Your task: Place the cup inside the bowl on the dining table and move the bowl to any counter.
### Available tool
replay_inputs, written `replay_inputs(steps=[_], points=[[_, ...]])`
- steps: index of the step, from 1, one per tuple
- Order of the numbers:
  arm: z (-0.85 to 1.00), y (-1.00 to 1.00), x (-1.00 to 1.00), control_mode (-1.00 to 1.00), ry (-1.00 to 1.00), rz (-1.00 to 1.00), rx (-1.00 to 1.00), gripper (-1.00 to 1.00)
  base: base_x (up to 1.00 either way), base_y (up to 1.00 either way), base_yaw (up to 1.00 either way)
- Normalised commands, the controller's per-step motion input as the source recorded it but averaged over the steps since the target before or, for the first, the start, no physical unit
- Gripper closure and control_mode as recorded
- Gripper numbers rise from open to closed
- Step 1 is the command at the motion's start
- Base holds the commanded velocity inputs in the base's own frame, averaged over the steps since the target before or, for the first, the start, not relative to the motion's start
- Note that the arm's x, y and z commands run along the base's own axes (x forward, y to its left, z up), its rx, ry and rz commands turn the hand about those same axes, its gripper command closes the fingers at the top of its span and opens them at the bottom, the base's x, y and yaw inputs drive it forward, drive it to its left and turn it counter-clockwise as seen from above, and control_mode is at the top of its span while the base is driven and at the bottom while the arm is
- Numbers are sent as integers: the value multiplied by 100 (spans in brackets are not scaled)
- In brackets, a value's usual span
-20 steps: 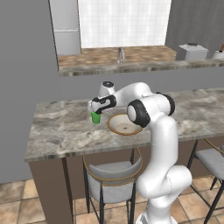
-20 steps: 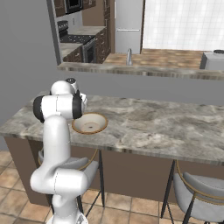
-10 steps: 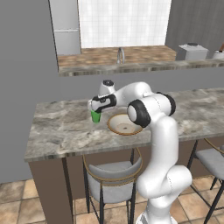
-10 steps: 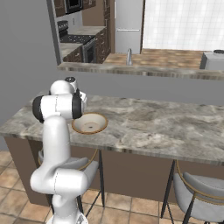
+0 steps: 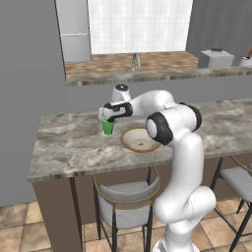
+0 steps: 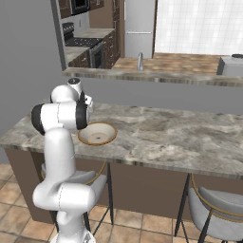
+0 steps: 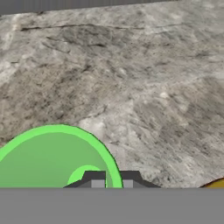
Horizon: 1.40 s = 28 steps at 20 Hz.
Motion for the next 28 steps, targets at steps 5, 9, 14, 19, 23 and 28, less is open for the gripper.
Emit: replay_inputs(steps=[5,9,14,19,23,28], points=[[17,-12,-47,-100,0,0,0,100,0,0,0],[7,-15,-58,-100,0,0,0,100,0,0,0],[0,-13,-63,-100,0,0,0,100,0,0,0],[25,-4,-29,-100,-3,0,0,100,0,0,0],[36,-1,-8,-100,-3,0,0,100,0,0,0],[36,-6,-2,-100,-2,0,0,100,0,0,0]])
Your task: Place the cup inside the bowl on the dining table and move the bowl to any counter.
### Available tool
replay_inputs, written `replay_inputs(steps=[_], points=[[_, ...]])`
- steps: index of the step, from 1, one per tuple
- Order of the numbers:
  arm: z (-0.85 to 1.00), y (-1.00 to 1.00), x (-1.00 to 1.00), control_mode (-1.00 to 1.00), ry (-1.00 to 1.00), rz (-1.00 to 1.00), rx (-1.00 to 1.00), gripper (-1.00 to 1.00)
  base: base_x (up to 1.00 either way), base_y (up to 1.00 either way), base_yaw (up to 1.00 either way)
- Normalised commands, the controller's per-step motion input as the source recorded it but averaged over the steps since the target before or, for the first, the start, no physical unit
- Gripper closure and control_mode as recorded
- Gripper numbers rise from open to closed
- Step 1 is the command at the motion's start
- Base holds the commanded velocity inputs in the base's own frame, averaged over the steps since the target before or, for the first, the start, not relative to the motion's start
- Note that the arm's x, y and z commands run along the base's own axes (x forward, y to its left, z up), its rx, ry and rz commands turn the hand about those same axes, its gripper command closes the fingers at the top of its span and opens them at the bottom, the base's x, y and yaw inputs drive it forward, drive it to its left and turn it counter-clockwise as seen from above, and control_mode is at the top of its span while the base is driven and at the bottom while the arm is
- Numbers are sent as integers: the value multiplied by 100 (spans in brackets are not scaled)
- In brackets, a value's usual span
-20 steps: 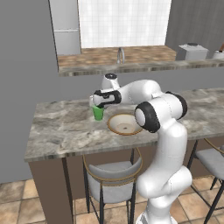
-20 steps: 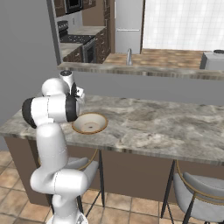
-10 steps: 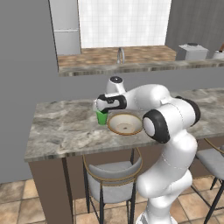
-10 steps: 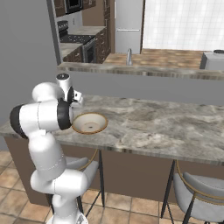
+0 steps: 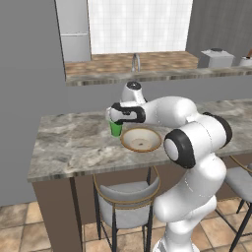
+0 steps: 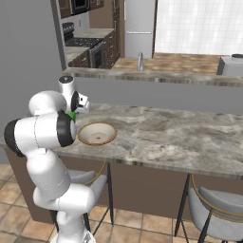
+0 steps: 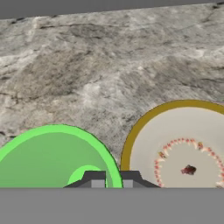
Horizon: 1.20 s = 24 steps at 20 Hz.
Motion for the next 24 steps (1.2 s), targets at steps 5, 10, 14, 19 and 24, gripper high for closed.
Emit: replay_inputs(steps=[5,10,14,19,24], points=[[15,-13,-6,-100,0,0,0,100,0,0,0],[-2,-21,-5,-100,0,1,0,100,0,0,0],[-5,-38,0,-100,0,3,0,100,0,0,0],[-6,-33,0,-100,0,2,0,100,0,0,0],[-12,-32,0,-100,0,1,0,100,0,0,0]])
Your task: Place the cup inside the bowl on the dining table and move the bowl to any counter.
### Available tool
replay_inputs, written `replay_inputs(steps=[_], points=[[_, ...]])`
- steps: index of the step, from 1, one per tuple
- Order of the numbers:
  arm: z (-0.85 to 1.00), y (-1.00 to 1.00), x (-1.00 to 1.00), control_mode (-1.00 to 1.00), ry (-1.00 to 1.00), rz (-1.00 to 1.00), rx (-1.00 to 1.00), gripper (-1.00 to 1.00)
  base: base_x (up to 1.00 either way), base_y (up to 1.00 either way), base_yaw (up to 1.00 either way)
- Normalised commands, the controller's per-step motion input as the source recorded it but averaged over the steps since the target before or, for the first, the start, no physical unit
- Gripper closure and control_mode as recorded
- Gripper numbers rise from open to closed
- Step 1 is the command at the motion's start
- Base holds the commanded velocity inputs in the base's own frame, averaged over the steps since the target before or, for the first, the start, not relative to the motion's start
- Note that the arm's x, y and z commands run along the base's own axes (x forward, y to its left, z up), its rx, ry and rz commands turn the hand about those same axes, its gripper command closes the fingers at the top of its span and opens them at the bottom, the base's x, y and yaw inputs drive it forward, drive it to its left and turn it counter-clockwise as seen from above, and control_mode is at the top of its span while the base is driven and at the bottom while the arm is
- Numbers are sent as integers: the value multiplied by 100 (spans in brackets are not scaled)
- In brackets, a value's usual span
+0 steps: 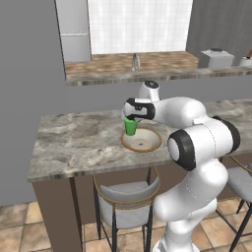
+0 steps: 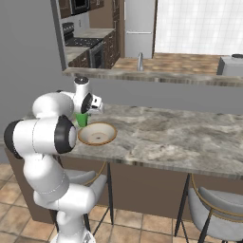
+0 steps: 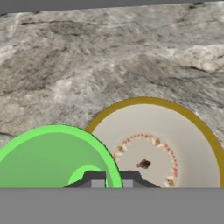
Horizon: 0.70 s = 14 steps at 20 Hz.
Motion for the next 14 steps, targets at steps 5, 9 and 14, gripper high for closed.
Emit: replay_inputs(steps=[5,9,14], points=[[-23,-15,0,-100,0,1,0,100,0,0,0],[-38,-8,0,-100,0,0,0,100,0,0,0],[-24,-10,0,-100,0,0,0,100,0,0,0]])
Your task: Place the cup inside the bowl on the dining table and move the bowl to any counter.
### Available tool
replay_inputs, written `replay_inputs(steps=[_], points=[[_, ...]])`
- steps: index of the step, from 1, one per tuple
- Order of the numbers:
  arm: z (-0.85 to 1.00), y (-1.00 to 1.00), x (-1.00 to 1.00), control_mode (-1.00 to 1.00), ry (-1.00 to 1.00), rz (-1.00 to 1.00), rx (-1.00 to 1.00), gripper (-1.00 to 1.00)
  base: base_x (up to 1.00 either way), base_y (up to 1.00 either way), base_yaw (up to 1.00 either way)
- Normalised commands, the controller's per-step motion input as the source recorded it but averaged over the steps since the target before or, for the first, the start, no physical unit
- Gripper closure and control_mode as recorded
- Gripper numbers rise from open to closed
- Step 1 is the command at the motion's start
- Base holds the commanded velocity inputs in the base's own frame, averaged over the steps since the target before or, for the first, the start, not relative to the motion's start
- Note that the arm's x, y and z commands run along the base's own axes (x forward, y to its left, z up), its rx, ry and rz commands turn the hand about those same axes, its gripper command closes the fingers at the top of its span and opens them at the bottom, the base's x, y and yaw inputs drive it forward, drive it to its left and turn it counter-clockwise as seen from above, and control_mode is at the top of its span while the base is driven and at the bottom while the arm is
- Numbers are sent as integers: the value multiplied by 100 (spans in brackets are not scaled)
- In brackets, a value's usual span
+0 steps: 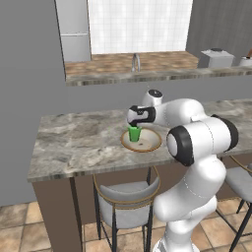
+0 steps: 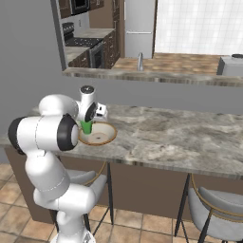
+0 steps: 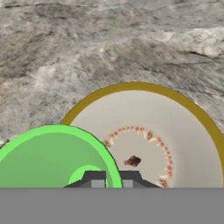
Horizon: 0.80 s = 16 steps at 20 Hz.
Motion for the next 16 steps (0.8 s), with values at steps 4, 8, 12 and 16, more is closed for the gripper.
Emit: replay_inputs(steps=[4,8,12,16], points=[[-6,-13,0,-100,0,0,0,100,0,0,0],[0,-20,0,-100,0,0,0,100,0,0,0],[0,-24,0,-100,0,0,0,100,0,0,0],[0,-23,0,-100,0,0,0,100,0,0,0]])
